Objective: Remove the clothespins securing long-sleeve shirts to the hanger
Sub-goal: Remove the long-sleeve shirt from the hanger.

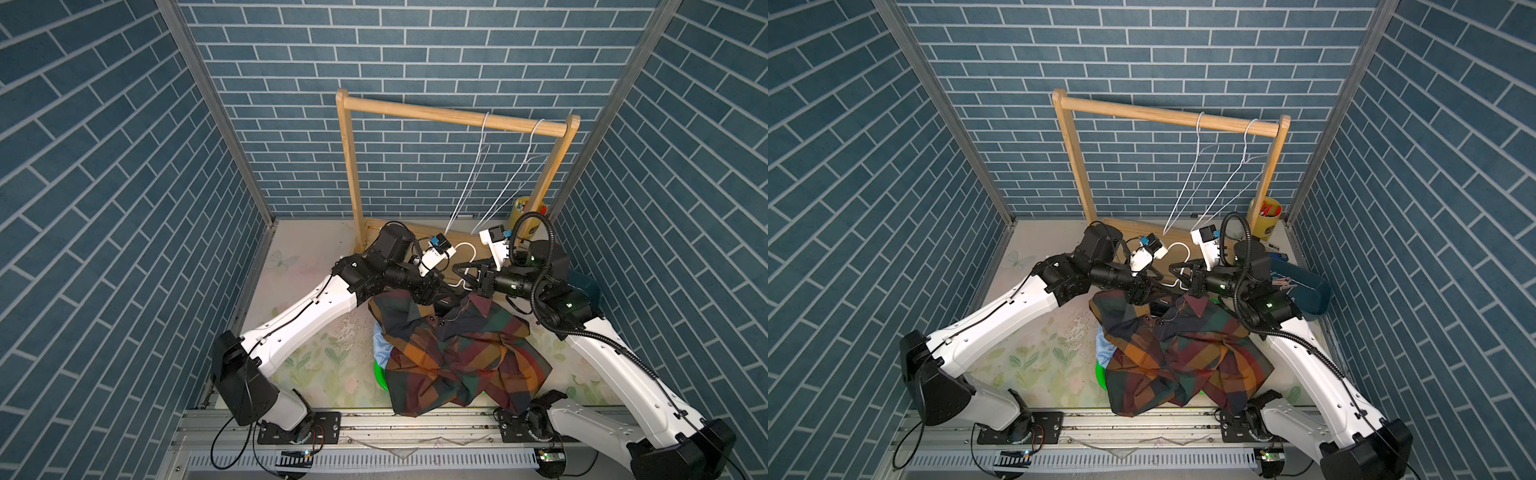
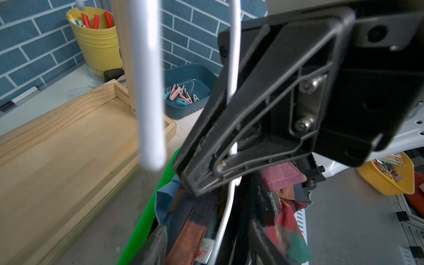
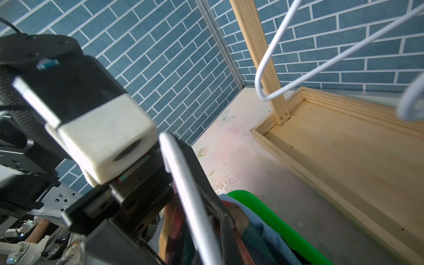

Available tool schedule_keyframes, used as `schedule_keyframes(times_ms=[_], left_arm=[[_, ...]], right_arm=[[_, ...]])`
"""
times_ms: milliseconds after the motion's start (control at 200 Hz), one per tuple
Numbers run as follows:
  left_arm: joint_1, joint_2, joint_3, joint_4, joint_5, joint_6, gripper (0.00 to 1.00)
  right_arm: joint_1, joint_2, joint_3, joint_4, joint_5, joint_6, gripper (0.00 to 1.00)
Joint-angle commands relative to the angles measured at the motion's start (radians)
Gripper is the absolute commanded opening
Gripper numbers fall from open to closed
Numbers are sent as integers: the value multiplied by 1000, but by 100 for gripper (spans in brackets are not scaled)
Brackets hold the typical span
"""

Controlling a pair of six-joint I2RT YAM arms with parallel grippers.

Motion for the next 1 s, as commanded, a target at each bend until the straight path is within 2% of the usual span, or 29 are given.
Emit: schedule_keyframes(times_ms=[0,170,630,820,995], left_arm=[[-11,2,6,65,38,-33,58],[-11,4,-6,128,52,-73,54],[-15,24,-8,161,84,-101,44],[-19,35,-5,159,91,-103,34],[-25,46,-2,167,96,-113,18]], right_arm=[[10,0,31,54,-15,33,0],[18,7,29,62,-11,37,0],[26,16,34,95,2,59,0],[28,9,32,101,14,62,0],[29,9,33,106,24,66,0]])
